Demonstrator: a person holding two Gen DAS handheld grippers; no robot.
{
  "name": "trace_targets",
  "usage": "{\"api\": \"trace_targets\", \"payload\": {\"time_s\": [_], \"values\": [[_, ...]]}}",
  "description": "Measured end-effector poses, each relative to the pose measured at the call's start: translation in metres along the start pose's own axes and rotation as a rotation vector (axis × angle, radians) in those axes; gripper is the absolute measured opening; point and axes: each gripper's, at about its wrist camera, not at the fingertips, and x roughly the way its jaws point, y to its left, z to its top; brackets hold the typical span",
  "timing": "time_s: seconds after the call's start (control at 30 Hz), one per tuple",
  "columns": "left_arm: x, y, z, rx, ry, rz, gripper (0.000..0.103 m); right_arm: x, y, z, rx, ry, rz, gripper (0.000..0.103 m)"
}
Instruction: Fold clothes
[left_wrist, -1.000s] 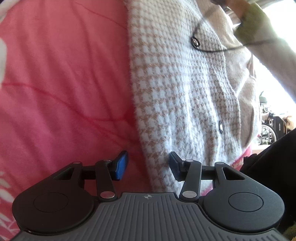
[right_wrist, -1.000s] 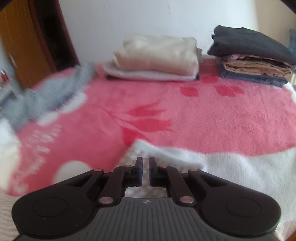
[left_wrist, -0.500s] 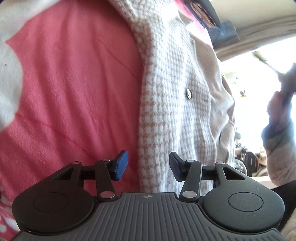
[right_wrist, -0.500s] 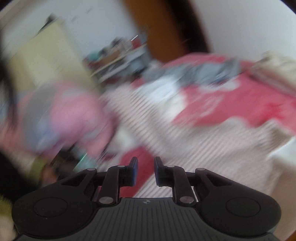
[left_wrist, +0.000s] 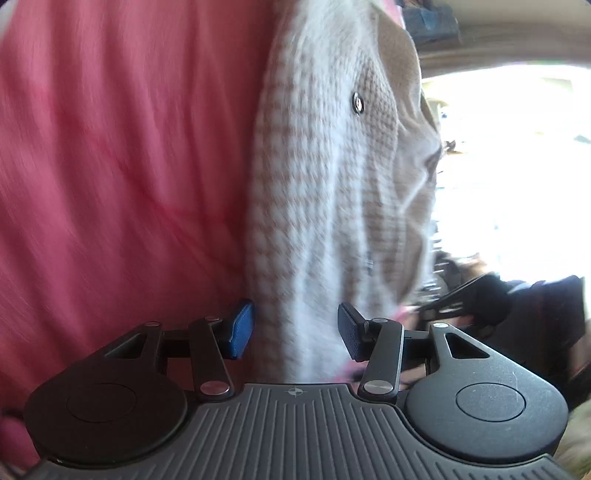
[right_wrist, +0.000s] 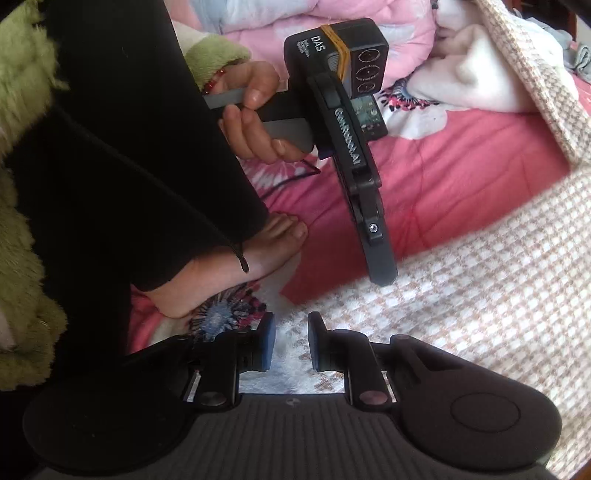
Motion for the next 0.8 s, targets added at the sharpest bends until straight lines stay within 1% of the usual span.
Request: {"api": "trace_targets", "payload": {"time_s": [0.03, 0.07, 0.13, 0.17, 0.2, 0.23, 0.27, 0.37, 0.43, 0.47, 0.5, 0.6, 0.67, 0.73, 0.77, 0.8], "values": [[0.000, 0.003, -0.002, -0.040, 0.003, -0.036, 0.049, 0.003, 0.004, 0.000, -0.009, 0.010, -0.009, 0.029], [0.000, 0.003, -0.002, -0.058, 0.000, -0.062, 0.049, 0.005, 0.008, -0.001, -0.019, 0.017, -0.017, 0.035], [-0.002, 0.000, -0.002, -0.079, -0.009, -0.105, 0.049, 0.008, 0.017, -0.005, -0.029, 0.016, -0.031, 0.038], [-0.002, -0.002, -0.001, -0.084, -0.012, -0.121, 0.049, 0.008, 0.018, -0.009, -0.022, 0.015, -0.046, 0.041], [-0.002, -0.005, 0.000, -0.088, -0.015, -0.136, 0.050, 0.009, 0.017, -0.013, -0.003, 0.013, -0.066, 0.044], [-0.001, -0.008, 0.001, -0.090, -0.018, -0.145, 0.051, 0.009, 0.017, -0.016, 0.016, 0.011, -0.086, 0.045], [0.000, -0.011, 0.001, -0.093, -0.017, -0.150, 0.051, 0.008, 0.015, -0.019, 0.046, 0.007, -0.099, 0.045], [0.010, -0.019, 0.001, -0.110, -0.011, -0.167, 0.053, 0.003, 0.000, -0.024, 0.218, -0.011, -0.074, 0.047], [0.017, -0.024, 0.001, -0.117, -0.006, -0.182, 0.054, -0.003, -0.009, -0.027, 0.322, -0.032, -0.036, 0.053], [0.020, -0.025, 0.001, -0.121, -0.004, -0.191, 0.055, -0.005, -0.014, -0.028, 0.370, -0.044, -0.011, 0.061], [0.024, -0.027, 0.001, -0.126, -0.001, -0.200, 0.055, -0.007, -0.018, -0.030, 0.412, -0.050, 0.009, 0.067], [0.032, -0.031, 0.003, -0.124, 0.015, -0.224, 0.055, -0.009, -0.027, -0.035, 0.513, -0.057, 0.016, 0.068], [0.036, -0.034, 0.004, -0.114, 0.024, -0.225, 0.055, -0.009, -0.032, -0.039, 0.559, -0.061, -0.004, 0.067], [0.038, -0.036, 0.006, -0.105, 0.019, -0.226, 0.055, -0.008, -0.034, -0.041, 0.571, -0.050, -0.035, 0.060], [0.039, -0.036, 0.007, -0.101, 0.016, -0.227, 0.055, -0.008, -0.036, -0.043, 0.573, -0.041, -0.055, 0.049], [0.037, -0.035, 0.007, -0.101, 0.008, -0.224, 0.055, -0.007, -0.039, -0.044, 0.580, -0.034, -0.065, 0.043]]}}
